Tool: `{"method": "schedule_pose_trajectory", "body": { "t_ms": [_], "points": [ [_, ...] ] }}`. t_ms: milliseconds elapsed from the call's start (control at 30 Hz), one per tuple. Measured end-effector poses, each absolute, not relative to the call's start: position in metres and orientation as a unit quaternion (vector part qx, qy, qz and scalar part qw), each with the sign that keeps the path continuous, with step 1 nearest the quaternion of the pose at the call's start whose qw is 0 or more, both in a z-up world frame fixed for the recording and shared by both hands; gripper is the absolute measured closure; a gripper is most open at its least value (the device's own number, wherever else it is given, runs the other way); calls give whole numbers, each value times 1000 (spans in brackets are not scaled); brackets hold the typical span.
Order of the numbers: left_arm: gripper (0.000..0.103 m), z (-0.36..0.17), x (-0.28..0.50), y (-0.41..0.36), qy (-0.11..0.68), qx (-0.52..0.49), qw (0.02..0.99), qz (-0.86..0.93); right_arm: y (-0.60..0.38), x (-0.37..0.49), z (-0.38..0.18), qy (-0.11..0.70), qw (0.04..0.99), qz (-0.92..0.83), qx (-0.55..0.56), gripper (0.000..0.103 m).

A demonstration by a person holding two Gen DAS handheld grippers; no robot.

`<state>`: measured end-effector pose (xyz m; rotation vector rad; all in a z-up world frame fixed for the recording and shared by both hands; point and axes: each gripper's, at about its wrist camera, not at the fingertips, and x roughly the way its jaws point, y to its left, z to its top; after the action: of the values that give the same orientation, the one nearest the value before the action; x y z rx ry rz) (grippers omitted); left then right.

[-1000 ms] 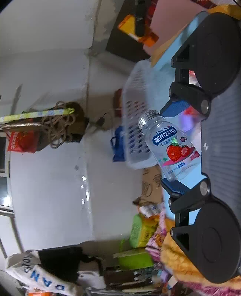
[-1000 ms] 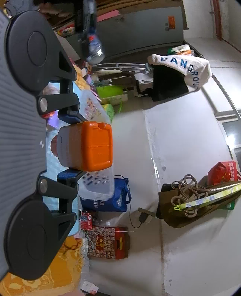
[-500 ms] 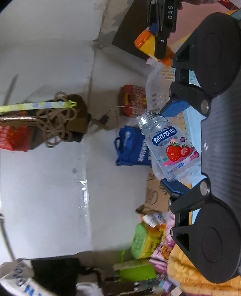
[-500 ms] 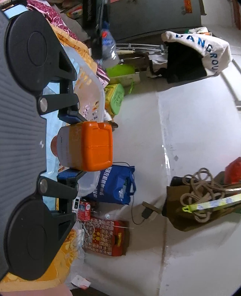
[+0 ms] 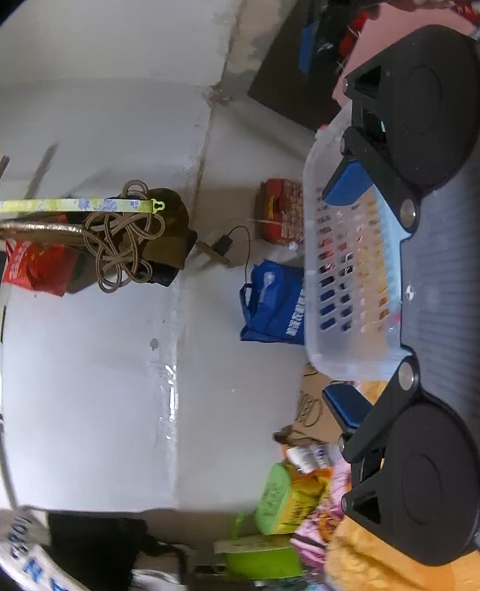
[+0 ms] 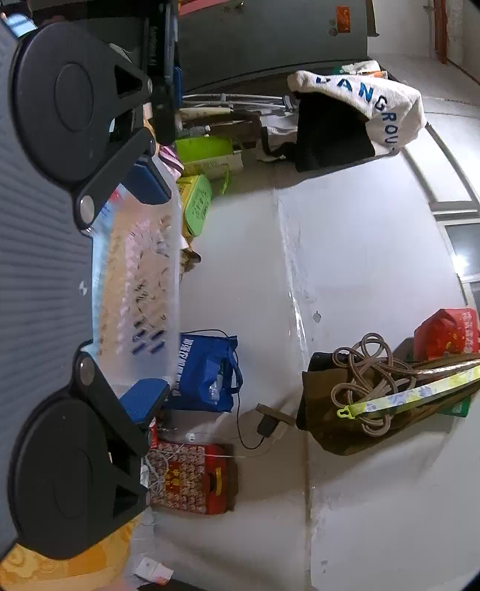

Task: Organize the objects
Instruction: 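Carry the jar and bottle over the clear basket and open both grippers, then grasp the wrapped white pill bottle with the right gripper while the left grasps the white box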

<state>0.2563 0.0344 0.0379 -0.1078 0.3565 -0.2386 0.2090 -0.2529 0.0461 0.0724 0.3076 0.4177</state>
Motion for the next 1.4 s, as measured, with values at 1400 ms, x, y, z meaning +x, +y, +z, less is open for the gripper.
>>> {"method": "schedule_pose_trajectory", "body": {
  "t_ms": [1400],
  "points": [
    [20, -55, 115, -3, 289, 96, 938, -167, -270, 99, -25, 276, 946, 166, -14, 0]
  ]
}}
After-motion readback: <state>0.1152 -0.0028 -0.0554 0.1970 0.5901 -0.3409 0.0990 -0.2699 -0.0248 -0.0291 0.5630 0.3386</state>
